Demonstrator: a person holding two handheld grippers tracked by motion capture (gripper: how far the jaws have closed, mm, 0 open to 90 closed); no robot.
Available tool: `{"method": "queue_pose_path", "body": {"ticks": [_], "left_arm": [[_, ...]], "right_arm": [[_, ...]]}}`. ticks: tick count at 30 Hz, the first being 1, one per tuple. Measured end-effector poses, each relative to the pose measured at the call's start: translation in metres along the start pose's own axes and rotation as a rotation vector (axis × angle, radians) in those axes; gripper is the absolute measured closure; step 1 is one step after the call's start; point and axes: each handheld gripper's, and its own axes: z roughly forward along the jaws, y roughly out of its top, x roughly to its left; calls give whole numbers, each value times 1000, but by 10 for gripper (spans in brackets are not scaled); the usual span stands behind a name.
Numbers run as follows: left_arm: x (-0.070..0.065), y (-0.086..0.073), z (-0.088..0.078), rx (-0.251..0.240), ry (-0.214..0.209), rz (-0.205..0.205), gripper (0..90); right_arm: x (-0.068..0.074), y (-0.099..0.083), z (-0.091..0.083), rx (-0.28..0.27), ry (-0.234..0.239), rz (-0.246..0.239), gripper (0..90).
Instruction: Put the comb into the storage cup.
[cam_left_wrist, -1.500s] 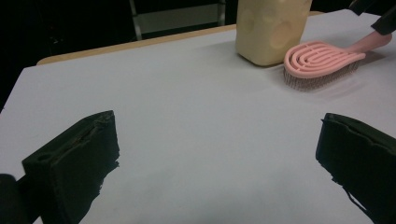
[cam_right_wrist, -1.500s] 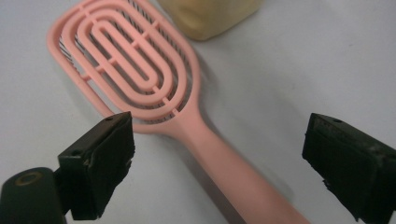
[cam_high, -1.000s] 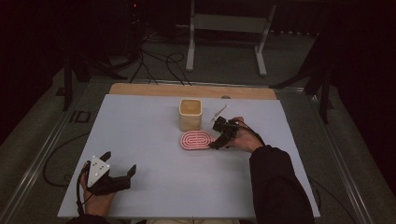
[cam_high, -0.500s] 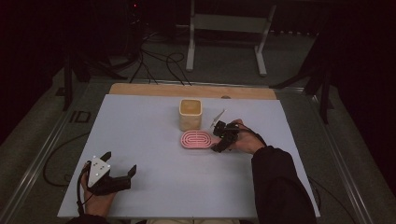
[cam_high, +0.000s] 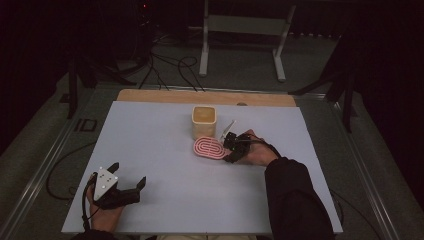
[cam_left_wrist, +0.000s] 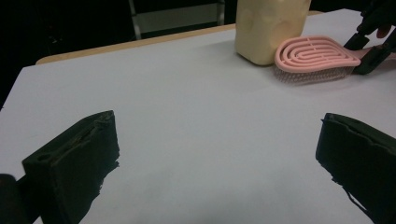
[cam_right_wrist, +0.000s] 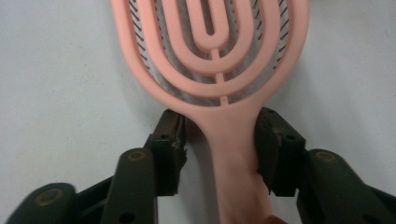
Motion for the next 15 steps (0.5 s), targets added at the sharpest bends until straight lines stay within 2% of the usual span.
{"method": "queue_pose_path", "body": {"ticks": [2, 6, 7, 8, 9, 15], "left_arm": [[0, 0, 0, -1, -1, 0, 2], [0, 0, 0, 0, -1, -2, 2], [0, 0, 0, 2, -2, 0, 2], [0, 0, 0, 2, -2, 0, 2], [-1, 0, 0, 2, -2, 0, 2], [0, 0, 0, 0, -2, 0, 2]], "right_arm": [[1, 0, -1, 12, 4, -2, 595], [2, 1, -1, 24, -24, -24, 610], [4, 2, -1, 29, -51, -53, 625], [4, 2, -1, 29, -51, -53, 625], [7, 4, -1, 41, -76, -93, 638], [9, 6, -1, 62, -82, -124, 665]]}}
